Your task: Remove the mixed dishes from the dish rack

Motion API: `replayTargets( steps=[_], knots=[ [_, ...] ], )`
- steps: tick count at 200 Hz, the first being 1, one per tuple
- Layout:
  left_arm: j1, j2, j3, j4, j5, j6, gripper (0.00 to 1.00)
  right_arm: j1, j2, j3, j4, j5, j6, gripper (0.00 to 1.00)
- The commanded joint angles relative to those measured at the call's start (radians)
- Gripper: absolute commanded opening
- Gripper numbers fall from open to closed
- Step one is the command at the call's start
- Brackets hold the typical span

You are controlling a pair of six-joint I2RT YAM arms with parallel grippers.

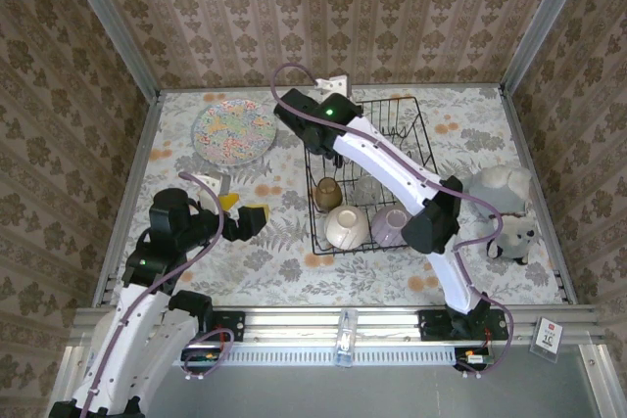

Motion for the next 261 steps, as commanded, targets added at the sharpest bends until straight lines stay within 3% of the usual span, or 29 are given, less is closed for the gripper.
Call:
replayTargets(
  steps=[1,65,109,164,210,261],
  knots=[
    [-0.003,0.002,0.0,0.01,-0.014,-0.024,1.0,-0.02,-0.112,-0.078,0.086,0.023,-0.048,0.0],
    [-0.005,0.002,-0.002,0.022,-0.053,-0.066,1.0,-0.084,-0.4,-0.422,0.339,-0.132,-0.178,0.0],
    [-0.005,0.037,0.003,0.053,-0.071,-0.158,1.0,-0.21,-0.657,-0.7,0.508,-0.461,-0.227,0.0],
    [-0.025,0.218,0.073,0.145,-0.004,-0.255,1.0,-0.387,-0.903,-0.956,0.606,-0.82,-0.236,0.0],
    [-0.141,0.378,0.164,0.222,-0.023,-0.276,0.98,-0.508,-1.056,-1.092,0.679,-1.112,-0.218,0.0],
    [-0.351,0.599,0.33,0.249,-0.073,-0.244,0.97,-0.633,-1.129,-1.193,0.724,-1.384,-0.187,0.0]
  ],
)
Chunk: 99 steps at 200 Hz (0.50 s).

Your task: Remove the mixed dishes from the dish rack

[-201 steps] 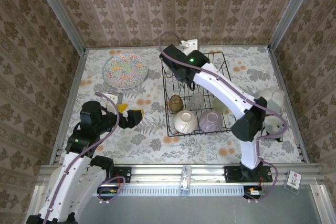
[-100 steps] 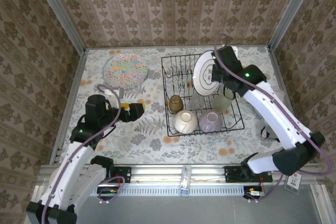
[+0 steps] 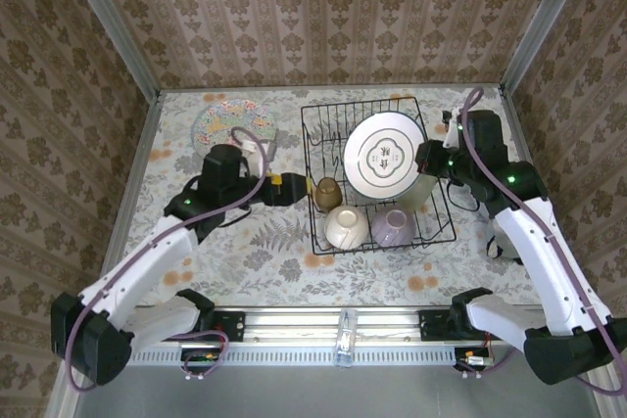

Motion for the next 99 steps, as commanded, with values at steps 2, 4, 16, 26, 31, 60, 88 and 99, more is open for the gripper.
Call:
replayTargets(
  steps=[2,4,16,26,31,60,88,99],
  knots=[
    [-0.065,0.079,0.082,0.046,-0.026,0.012,0.97,-0.062,-0.04,-0.052,0.101,-0.23,0.042,0.0],
    [-0.072,0.088,0.09,0.046,-0.028,0.013,0.97,-0.068,-0.04,-0.056,0.105,-0.241,0.044,0.0],
    [-0.099,0.137,0.125,0.049,-0.033,0.016,0.97,-0.09,-0.041,-0.077,0.121,-0.299,0.053,0.0],
    [-0.116,0.171,0.152,0.057,-0.033,0.016,0.96,-0.103,-0.041,-0.09,0.127,-0.336,0.055,0.0],
    [-0.123,0.189,0.163,0.062,-0.033,0.015,0.96,-0.112,-0.04,-0.094,0.13,-0.353,0.056,0.0],
    [-0.145,0.258,0.206,0.098,-0.016,-0.008,0.95,-0.154,-0.043,-0.13,0.154,-0.438,0.063,0.0],
    [-0.145,0.297,0.222,0.121,-0.009,-0.033,0.92,-0.182,-0.04,-0.165,0.188,-0.49,0.081,0.0],
    [-0.145,0.309,0.228,0.126,-0.009,-0.04,0.9,-0.191,-0.04,-0.176,0.204,-0.51,0.092,0.0]
  ],
)
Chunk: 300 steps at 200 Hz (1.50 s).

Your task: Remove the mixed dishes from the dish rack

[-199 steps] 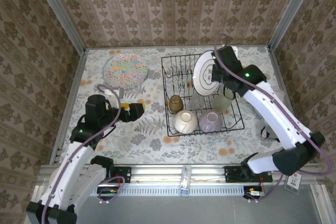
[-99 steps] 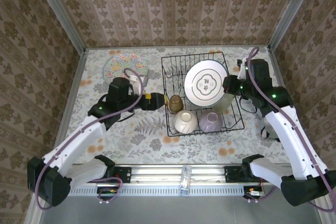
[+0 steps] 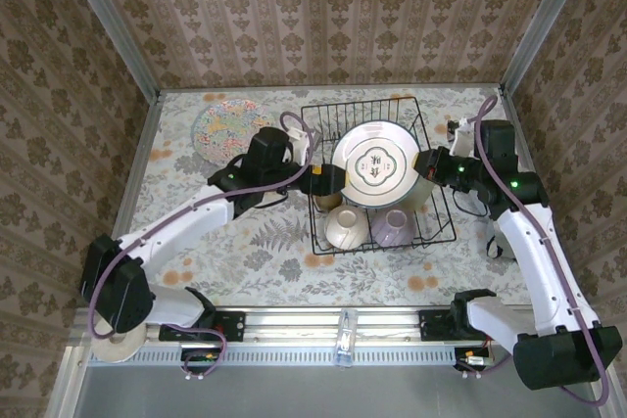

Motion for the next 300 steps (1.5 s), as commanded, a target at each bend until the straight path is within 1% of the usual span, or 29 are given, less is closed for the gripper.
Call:
replayTargets(
  steps=[1,14,30,67,92,132,143,164,201,208,221,242,256,283,300],
  knots=[
    [-0.004,0.018,0.042,0.04,0.01,-0.028,0.9,-0.02,-0.014,-0.021,0.093,-0.117,0.039,0.0],
    [-0.002,0.031,0.047,0.047,0.016,-0.038,0.86,-0.023,-0.013,-0.03,0.101,-0.131,0.047,0.0],
    [0.003,0.043,0.048,0.065,0.031,-0.06,0.78,-0.025,-0.009,-0.036,0.137,-0.147,0.055,0.0],
    [0.032,0.055,0.045,0.086,0.074,-0.104,0.63,-0.029,-0.003,-0.038,0.157,-0.157,0.066,0.0],
    [0.059,0.041,0.017,0.15,0.112,-0.159,0.53,-0.03,-0.002,-0.048,0.181,-0.167,0.082,0.0],
    [0.065,0.041,0.013,0.175,0.143,-0.195,0.27,-0.029,0.003,-0.057,0.209,-0.177,0.103,0.0],
    [0.064,0.041,0.013,0.181,0.149,-0.205,0.19,-0.029,0.003,-0.056,0.214,-0.183,0.108,0.0],
    [0.064,0.04,0.012,0.189,0.156,-0.222,0.0,-0.03,0.0,-0.053,0.21,-0.185,0.112,0.0],
    [0.069,0.016,-0.022,0.241,0.15,-0.272,0.0,-0.03,-0.036,-0.059,0.197,-0.189,0.104,0.0],
    [0.071,0.008,-0.027,0.248,0.145,-0.28,0.0,-0.029,-0.047,-0.065,0.2,-0.19,0.103,0.06],
    [0.077,-0.006,-0.029,0.253,0.135,-0.29,0.0,-0.03,-0.068,-0.082,0.221,-0.197,0.11,0.26],
    [0.087,-0.03,-0.028,0.262,0.108,-0.304,0.0,-0.028,-0.105,-0.113,0.274,-0.212,0.127,0.73],
    [0.097,-0.045,-0.027,0.273,0.094,-0.319,0.0,-0.03,-0.126,-0.12,0.286,-0.211,0.127,0.99],
    [0.134,-0.075,-0.029,0.275,0.074,-0.335,0.0,-0.03,-0.158,-0.122,0.284,-0.191,0.112,1.0],
    [0.175,-0.1,-0.032,0.264,0.067,-0.337,0.0,-0.03,-0.177,-0.128,0.282,-0.184,0.105,1.0]
  ],
)
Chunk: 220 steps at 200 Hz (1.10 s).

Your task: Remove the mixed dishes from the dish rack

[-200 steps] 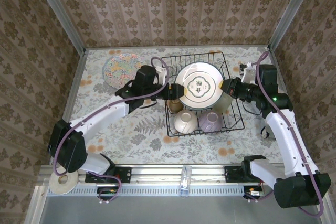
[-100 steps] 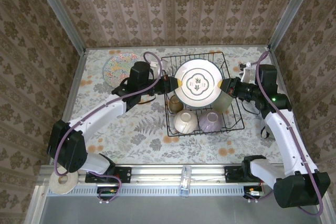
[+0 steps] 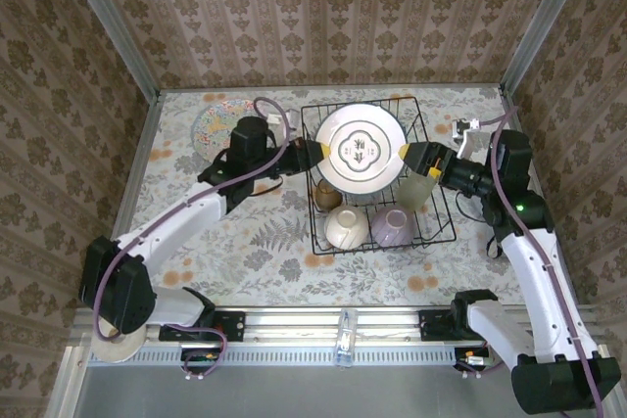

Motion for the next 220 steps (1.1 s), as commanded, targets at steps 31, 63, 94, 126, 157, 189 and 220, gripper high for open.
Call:
replayTargets(
  steps=[31,63,94,126,157,189,220],
  knots=[
    [0.174,-0.128,-0.014,0.005,-0.025,-0.029,0.0,-0.005,-0.052,-0.041,0.027,0.005,-0.001,1.0],
    [0.336,-0.173,-0.029,-0.086,-0.016,-0.015,0.0,-0.005,-0.063,-0.071,0.031,0.006,0.005,1.0],
    [0.502,-0.178,-0.073,-0.123,0.006,-0.027,0.0,-0.003,-0.072,-0.091,0.041,0.007,0.013,1.0],
    [0.592,-0.105,-0.045,-0.195,-0.03,-0.003,0.0,-0.005,-0.073,-0.113,0.063,0.006,0.031,1.0],
    [0.65,0.012,-0.009,-0.212,-0.024,-0.005,0.0,-0.004,-0.078,-0.125,0.067,0.0,0.045,1.0],
    [0.692,0.139,0.056,-0.235,-0.02,0.026,0.0,-0.004,-0.104,-0.127,0.014,0.002,0.026,1.0],
    [0.714,0.246,0.111,-0.228,-0.002,0.034,0.0,-0.004,-0.138,-0.131,-0.035,0.014,0.006,1.0]
  ],
)
